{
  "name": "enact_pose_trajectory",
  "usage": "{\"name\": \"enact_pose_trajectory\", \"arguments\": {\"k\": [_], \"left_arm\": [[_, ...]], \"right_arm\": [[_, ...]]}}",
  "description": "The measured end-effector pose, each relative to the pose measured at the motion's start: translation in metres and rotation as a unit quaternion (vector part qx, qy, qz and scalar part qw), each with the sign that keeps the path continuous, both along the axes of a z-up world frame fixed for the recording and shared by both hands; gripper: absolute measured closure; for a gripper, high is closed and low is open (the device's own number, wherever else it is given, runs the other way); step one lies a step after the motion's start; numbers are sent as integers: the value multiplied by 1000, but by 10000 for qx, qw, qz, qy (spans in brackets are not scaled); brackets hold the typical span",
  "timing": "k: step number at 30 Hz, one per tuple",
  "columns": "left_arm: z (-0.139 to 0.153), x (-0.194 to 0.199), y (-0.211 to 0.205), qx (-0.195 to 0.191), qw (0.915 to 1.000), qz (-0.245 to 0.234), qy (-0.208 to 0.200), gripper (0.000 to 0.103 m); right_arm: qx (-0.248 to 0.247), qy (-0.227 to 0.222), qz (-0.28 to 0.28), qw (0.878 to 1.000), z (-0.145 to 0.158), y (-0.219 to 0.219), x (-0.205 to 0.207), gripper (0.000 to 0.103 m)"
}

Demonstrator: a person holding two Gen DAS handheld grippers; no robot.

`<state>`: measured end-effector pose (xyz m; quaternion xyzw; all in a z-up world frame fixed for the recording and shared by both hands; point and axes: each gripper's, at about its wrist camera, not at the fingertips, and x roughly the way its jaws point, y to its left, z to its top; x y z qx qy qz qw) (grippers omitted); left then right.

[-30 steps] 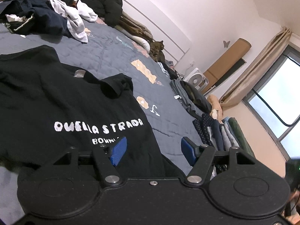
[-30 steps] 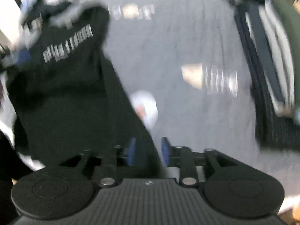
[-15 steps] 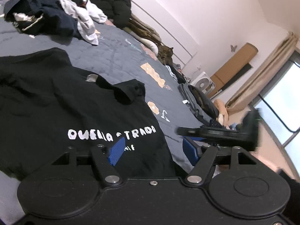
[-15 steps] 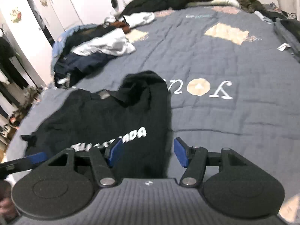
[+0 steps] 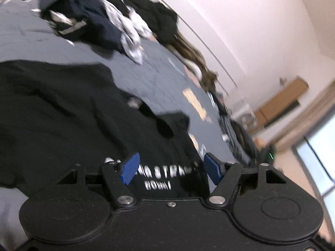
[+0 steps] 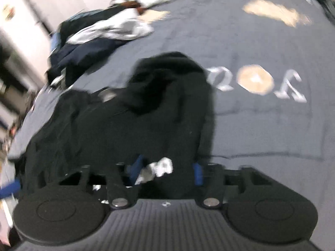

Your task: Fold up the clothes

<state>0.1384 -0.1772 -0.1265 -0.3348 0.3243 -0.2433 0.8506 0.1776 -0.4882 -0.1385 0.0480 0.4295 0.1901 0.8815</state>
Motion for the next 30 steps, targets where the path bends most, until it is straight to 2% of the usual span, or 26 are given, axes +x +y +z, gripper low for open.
{"name": "enact_pose_trajectory", "arguments": {"k": [1,2,6,9,12,14,18,19,22,24,26,28,30], "left_arm": [[2,1,6,-61,9999,122,-20,36],[5,1,13,-118,9997,226,-51,36],[8,4,35,-323,9976,612,-19,36],[7,6,38,-328,9976,605,54,36],[8,7,33,-257,9987,436,45,36],[10,6,27,-181,9994,281,-30,36],[9,4,20,-192,9997,129,-35,36],[8,5,21,-204,9997,135,-18,36],[6,5,22,-233,9996,173,25,36],[5,6,21,-248,9995,171,39,36],[5,6,20,-230,9996,153,46,36],[5,8,19,-188,9997,112,60,36],[4,9,19,-168,9998,115,77,36]], "right_arm": [[-70,-81,204,9997,2,10,-7,84],[-140,-161,408,9989,5,19,-13,87],[-420,-482,1221,9905,15,57,-39,87],[-629,-671,1820,9790,20,85,-59,86],[-831,-311,2226,9709,3,106,-80,83],[-825,-262,2169,9723,2,104,-84,82],[16,-220,1622,9865,26,67,-83,74],[222,-270,1507,9880,34,55,-82,69],[362,-748,1214,9891,57,16,-79,56],[-190,-952,927,9910,57,-5,-67,55],[-866,-969,784,9884,46,-19,-52,55],[-1389,-759,929,9830,26,-23,-34,55],[-1495,-525,1239,9796,8,-18,-22,55]]}}
